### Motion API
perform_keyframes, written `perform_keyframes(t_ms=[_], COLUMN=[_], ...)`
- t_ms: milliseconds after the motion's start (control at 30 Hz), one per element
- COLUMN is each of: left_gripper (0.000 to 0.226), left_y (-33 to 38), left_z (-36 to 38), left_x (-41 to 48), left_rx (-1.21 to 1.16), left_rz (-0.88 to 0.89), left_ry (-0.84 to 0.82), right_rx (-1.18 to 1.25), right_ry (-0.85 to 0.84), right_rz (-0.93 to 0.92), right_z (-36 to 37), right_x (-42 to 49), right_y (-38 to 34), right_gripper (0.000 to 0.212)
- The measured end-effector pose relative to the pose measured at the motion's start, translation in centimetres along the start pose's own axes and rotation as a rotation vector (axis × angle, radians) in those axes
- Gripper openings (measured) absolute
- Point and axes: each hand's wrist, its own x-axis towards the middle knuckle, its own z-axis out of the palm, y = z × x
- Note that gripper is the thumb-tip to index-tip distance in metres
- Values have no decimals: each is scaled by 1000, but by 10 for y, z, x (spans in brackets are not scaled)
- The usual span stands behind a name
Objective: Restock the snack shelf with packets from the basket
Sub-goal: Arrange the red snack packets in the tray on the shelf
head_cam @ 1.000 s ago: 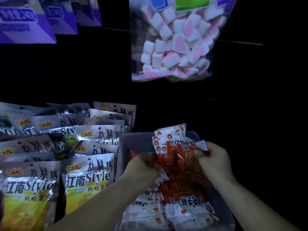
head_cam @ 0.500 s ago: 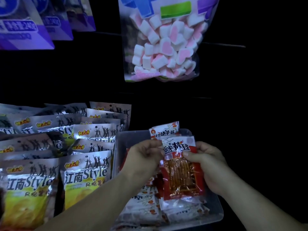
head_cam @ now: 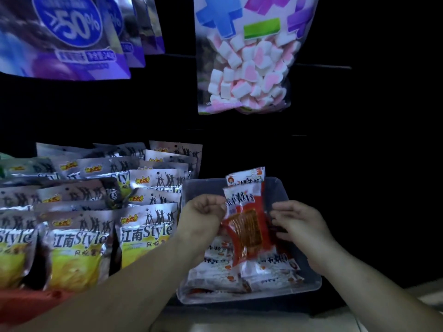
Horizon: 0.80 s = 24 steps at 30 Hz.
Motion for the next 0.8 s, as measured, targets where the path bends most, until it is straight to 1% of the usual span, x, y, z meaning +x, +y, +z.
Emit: perform_keyframes(t_ms=[33, 100, 167, 200, 267, 333, 367, 400, 433, 500, 533, 567, 600, 633, 667, 700, 767, 800], left_gripper=[16, 20, 22, 22, 21, 20, 20, 21, 22, 23, 22, 20, 19, 19, 20, 21, 23, 24], left_y=[1, 0, -2, -4, -7, -9, -11, -12, -12, -11, -10, -7, -2, 5, 12, 20, 34, 38], left_z=[0, -1, -2, -3, -3, -4, -5, -6, -7, -13, -18, -24, -30, -36, -43, -50, -63, -69], left_x=[2, 11, 20, 23, 29, 32, 34, 35, 35, 34, 32, 27, 21, 13, 3, -10, -37, -50], left_rx=[-3, 13, 52, 73, 126, 169, 184, 188, 183, 174, 162, 147, 137, 126, 116, 98, 61, 64], left_rz=[27, 72, 103, 124, 159, 177, 185, 191, 199, 211, 208, 204, 206, 207, 206, 197, 174, 174], left_ry=[50, 150, 214, 231, 243, 218, 200, 184, 175, 169, 163, 145, 117, 83, 50, 11, -84, -119], right_rx=[-117, -367, -547, -593, -651, -775, -840, -892, -931, -975, -989, -1000, -994, -935, -806, -640, -297, -201], right_ry=[9, -61, -160, -196, -247, -253, -233, -213, -192, -128, -93, -63, -37, -18, -25, -60, -192, -245], right_rz=[-52, -137, -133, -113, -72, -96, -133, -171, -204, -217, -216, -253, -298, -363, -371, -330, -157, -102], right_z=[-2, -8, -13, -13, -8, 1, 5, 8, 10, 13, 13, 11, 11, 12, 17, 23, 41, 51], right_x=[1, 7, 16, 20, 27, 34, 39, 43, 46, 48, 47, 47, 43, 41, 33, 22, -7, -25], right_y=[7, 17, 25, 27, 29, 31, 32, 34, 34, 28, 24, 20, 12, 4, -8, -19, -45, -58], right_gripper=[26, 35, 36, 37, 50, 64, 67, 66, 59, 38, 36, 37, 37, 33, 29, 28, 53, 55])
